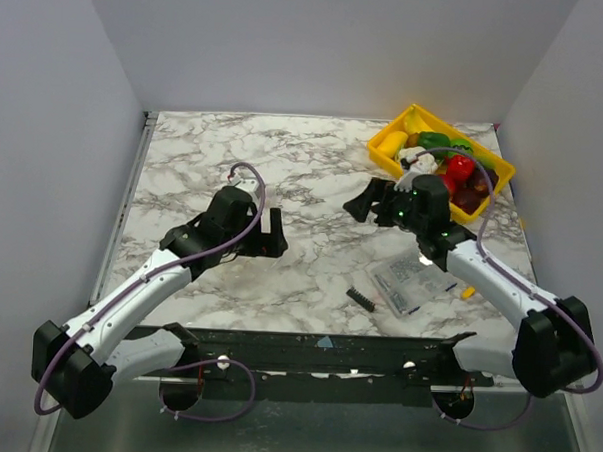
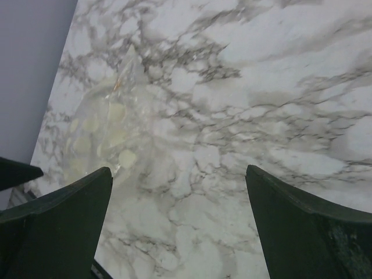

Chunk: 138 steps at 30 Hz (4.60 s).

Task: Place the food in the zip-top bag and seal the zipper
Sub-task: Move the zipper food storage bag to the center of the board, then pick up the zipper food storage bag at the center of the board, then open the zipper of the food storage bag at the center of the board.

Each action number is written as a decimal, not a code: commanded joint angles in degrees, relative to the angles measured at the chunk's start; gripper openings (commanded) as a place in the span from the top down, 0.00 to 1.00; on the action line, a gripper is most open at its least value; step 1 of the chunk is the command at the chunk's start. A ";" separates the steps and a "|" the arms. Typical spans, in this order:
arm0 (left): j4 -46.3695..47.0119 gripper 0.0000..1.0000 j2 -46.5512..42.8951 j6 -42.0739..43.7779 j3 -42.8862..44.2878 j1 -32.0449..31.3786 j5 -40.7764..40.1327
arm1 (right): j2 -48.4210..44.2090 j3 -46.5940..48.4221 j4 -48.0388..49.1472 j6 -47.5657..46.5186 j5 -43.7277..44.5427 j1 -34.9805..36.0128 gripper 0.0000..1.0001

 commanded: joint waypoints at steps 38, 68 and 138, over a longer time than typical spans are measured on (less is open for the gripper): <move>-10.11 0.03 -18.50 -1.21 2.46 1.84 -3.86 | 52.59 29.58 26.25 10.50 14.59 21.87 0.74; -11.77 0.25 -14.74 15.43 13.39 12.76 17.28 | 29.63 24.09 25.78 -5.28 -65.47 6.71 0.99; -14.53 1.00 4.44 3.63 19.06 6.86 -10.79 | 18.08 23.48 -1.80 19.82 15.53 25.84 0.00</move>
